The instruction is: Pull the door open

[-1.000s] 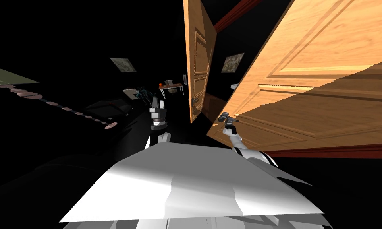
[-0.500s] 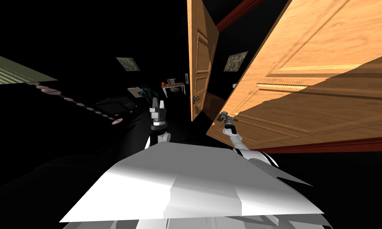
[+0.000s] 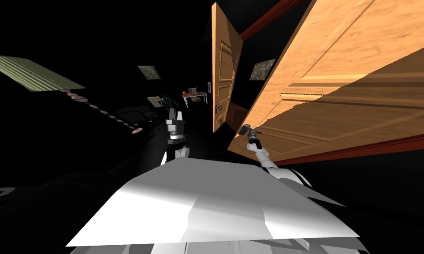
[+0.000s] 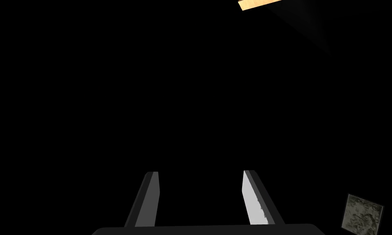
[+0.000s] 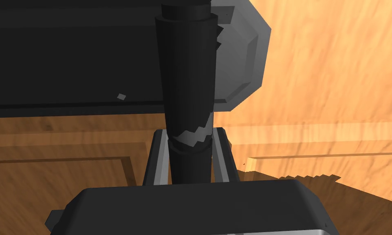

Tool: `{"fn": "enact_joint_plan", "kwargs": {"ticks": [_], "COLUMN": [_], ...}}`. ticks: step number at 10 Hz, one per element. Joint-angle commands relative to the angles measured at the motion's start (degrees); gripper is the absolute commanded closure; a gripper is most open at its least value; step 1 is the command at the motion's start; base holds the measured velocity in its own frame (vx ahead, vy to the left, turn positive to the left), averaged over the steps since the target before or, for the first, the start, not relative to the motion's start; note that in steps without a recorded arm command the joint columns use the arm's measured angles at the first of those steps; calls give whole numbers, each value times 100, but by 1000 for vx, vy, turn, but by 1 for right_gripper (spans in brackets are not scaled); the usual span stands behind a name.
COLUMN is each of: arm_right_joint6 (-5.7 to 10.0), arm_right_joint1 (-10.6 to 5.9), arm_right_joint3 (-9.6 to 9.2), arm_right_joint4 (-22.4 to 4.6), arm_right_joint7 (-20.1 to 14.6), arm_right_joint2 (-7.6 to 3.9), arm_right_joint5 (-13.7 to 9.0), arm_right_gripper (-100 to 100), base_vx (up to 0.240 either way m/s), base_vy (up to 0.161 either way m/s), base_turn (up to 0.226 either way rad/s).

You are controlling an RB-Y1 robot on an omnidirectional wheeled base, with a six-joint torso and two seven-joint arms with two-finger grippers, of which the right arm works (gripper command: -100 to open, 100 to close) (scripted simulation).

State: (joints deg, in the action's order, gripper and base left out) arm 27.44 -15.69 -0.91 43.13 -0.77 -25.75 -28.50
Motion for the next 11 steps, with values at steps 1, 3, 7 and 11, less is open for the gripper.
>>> {"fn": "enact_joint_plan", "kwargs": {"ticks": [1, 3, 7, 11], "arm_right_joint6": [-23, 30, 203, 425], "arm_right_joint1": [81, 170, 503, 897], "arm_right_joint3": [-101, -275, -906, -1674], "arm_right_joint4": [148, 257, 814, 1489], "arm_right_joint7": [-99, -247, -761, -1346], "arm_right_joint2": [-52, -132, -504, -956], "arm_right_joint5": [31, 87, 261, 454], "arm_right_gripper": [100, 100, 100, 100], "base_vx": [-176, -53, -10, -18], "base_vy": [-49, 7, 38, 2], "base_turn": [67, -63, -192, -219]}}
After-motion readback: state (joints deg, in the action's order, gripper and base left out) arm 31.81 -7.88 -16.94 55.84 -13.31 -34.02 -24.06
